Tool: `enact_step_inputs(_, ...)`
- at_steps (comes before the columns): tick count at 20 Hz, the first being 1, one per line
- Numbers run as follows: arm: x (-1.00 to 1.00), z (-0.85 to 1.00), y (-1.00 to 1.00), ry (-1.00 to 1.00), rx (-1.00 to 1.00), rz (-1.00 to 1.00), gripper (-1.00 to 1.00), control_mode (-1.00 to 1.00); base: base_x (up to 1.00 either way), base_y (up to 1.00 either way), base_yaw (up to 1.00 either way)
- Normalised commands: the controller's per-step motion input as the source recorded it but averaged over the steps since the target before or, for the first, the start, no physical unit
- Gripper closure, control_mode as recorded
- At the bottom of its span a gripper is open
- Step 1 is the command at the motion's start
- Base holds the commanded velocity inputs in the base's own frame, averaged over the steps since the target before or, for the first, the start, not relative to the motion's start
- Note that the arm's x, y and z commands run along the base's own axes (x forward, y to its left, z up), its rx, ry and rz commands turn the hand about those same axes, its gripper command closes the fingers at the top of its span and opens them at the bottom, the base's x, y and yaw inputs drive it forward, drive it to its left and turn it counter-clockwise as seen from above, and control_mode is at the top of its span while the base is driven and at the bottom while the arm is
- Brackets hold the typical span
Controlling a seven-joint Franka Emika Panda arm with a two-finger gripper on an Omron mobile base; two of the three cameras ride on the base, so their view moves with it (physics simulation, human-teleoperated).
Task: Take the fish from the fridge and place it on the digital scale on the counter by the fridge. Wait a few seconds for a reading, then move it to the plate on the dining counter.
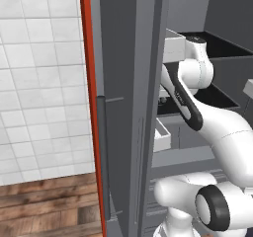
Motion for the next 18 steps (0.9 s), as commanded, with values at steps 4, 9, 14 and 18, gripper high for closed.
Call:
enact_step_inputs(4, -0.02, -0.06, -0.05, 0.0, 0.0, 0.0, -1.0, -1.0, 0.0, 0.0, 0.0)
enact_step_inputs(9, 0.0, -0.18, -0.61, 0.0, 0.0, -0.01, -1.0, -1.0, 0.0, 0.0, 0.0)
enact_step_inputs(14, 0.26, -0.14, -0.46, 0.0, 0.02, -0.03, -1.0, -1.0, 0.0, 0.0, 0.0)
enact_step_inputs(18, 0.5, -0.09, -0.13, -0.01, 0.02, 0.0, -1.0, -1.0, 0.0, 0.0, 0.0)
